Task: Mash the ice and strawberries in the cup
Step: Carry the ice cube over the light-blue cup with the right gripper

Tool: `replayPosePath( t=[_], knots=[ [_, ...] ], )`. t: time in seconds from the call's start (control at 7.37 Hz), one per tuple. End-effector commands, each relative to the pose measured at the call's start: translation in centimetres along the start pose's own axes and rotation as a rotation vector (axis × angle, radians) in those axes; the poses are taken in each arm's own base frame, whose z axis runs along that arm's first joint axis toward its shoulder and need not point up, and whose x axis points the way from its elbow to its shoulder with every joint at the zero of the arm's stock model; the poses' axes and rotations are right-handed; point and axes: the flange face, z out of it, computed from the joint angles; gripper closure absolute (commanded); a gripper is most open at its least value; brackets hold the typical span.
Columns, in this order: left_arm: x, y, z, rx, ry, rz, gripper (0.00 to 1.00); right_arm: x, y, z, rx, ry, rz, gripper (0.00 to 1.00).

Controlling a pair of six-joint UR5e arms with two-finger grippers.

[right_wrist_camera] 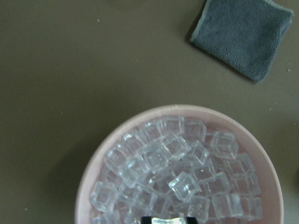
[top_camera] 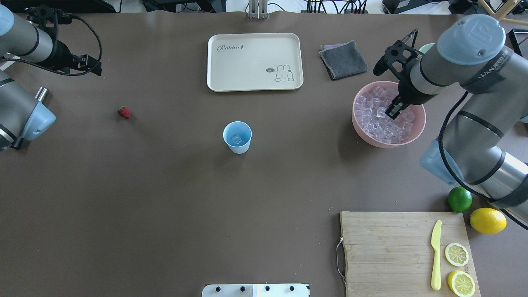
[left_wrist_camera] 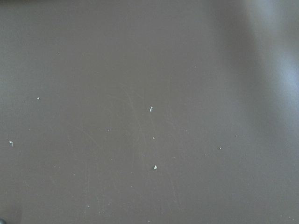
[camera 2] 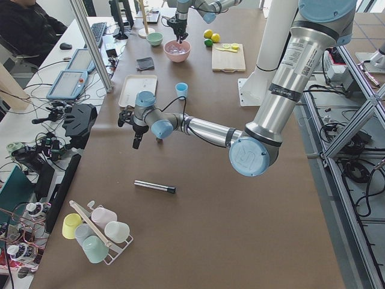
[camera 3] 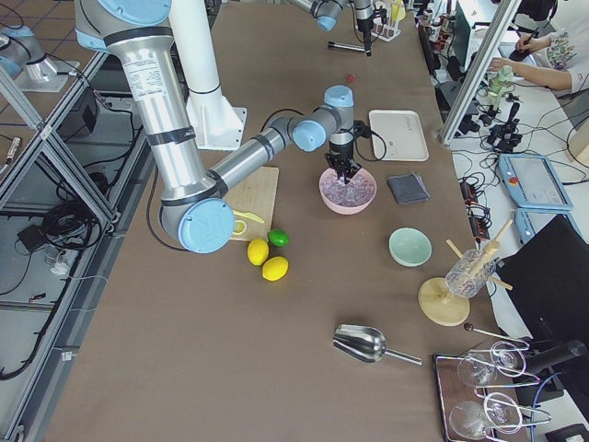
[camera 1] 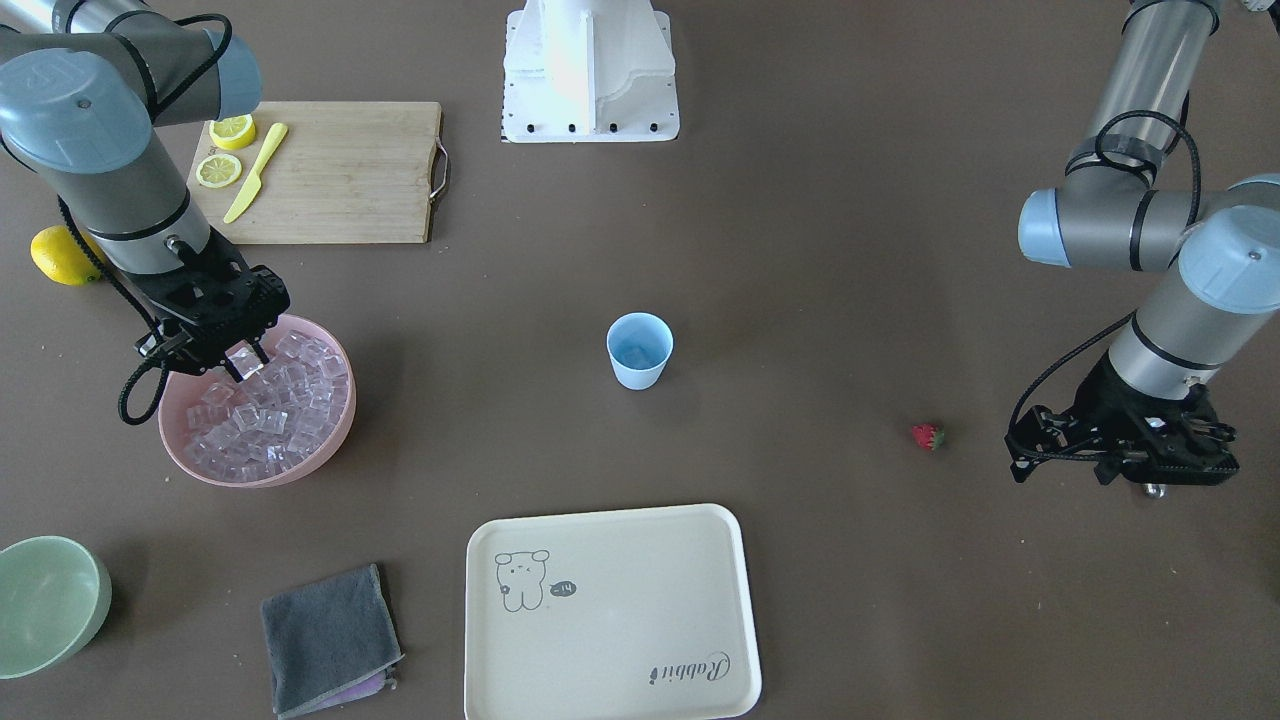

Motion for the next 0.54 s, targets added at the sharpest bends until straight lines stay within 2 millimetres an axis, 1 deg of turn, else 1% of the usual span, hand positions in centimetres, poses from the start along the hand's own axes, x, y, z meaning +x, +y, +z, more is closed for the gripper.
replayPosePath(
  t=[0.0,0.14,0.27,0.41],
  knots=[
    [0.3,0.0,0.1,-0.002,0.004,-0.005,0.02,-9.0,-9.2,-5.4,0.043,-0.094,0.258,1.0],
    [0.9,0.3,0.2,-0.005,0.01,-0.013,0.02,-13.5,-13.5,-6.7,0.06,-0.13,0.314,1.0],
    [1.8,0.9,0.7,-0.014,0.014,-0.005,0.02,-17.6,-16.9,-6.0,0.059,-0.117,0.346,1.0],
    [1.9,1.0,0.9,-0.018,0.014,-0.002,0.02,-21.0,-19.4,-5.2,0.075,-0.086,0.369,1.0]
  ],
)
